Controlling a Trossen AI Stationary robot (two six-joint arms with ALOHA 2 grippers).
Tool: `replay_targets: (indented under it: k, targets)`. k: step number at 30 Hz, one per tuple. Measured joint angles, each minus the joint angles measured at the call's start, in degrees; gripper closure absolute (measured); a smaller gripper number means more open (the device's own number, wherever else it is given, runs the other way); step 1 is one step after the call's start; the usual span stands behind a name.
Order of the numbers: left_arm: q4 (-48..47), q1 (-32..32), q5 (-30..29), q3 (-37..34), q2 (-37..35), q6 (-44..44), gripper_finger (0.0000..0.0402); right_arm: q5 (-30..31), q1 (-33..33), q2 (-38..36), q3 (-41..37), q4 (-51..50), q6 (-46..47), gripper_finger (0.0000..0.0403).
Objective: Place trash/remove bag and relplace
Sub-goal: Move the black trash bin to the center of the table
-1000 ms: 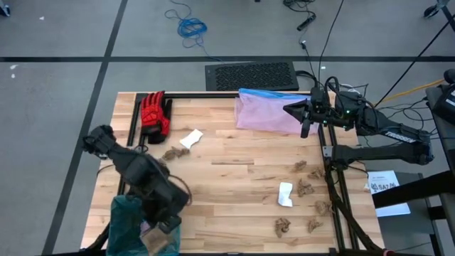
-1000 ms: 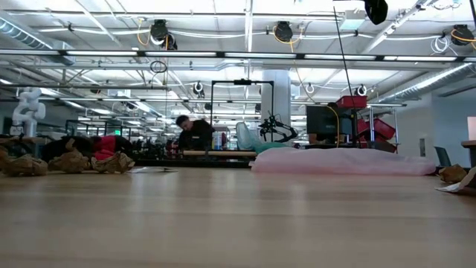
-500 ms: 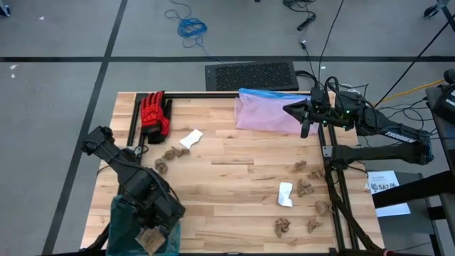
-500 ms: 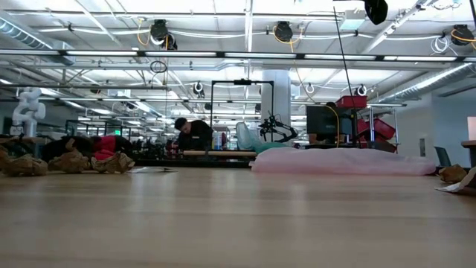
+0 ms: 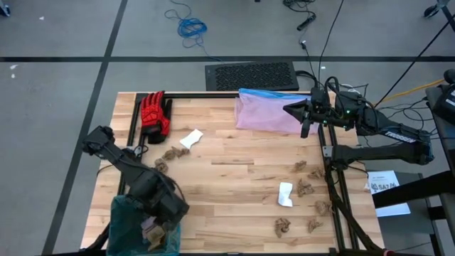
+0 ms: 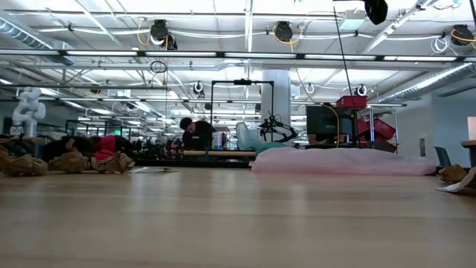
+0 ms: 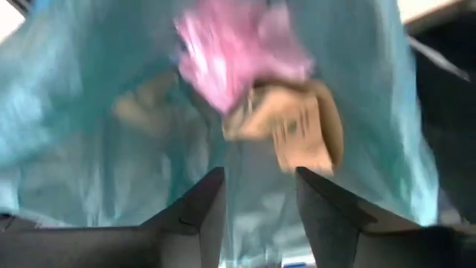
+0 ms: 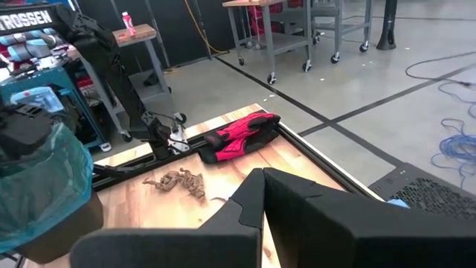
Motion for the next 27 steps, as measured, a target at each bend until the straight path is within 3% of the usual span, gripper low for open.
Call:
replay_targets:
  k: [9,19,27]
  targets:
    - [6.1,5.2,-5.5,-7.6,0.0,8.5,0.0392,0.1,0.0,0.0,0.0,0.0,-0.9,0.0403]
    - [12.1,12.3,-18.4,-6.0,0.0,16.0,0.0400,0.2,0.0,-0.1,0.0,0.1,-0.6,0.0403]
    - [16.5,17.1,-23.6,-5.1,0.0,26.4,0.0401,0.2,0.0,-0.7,0.0,0.1,-0.5,0.0403]
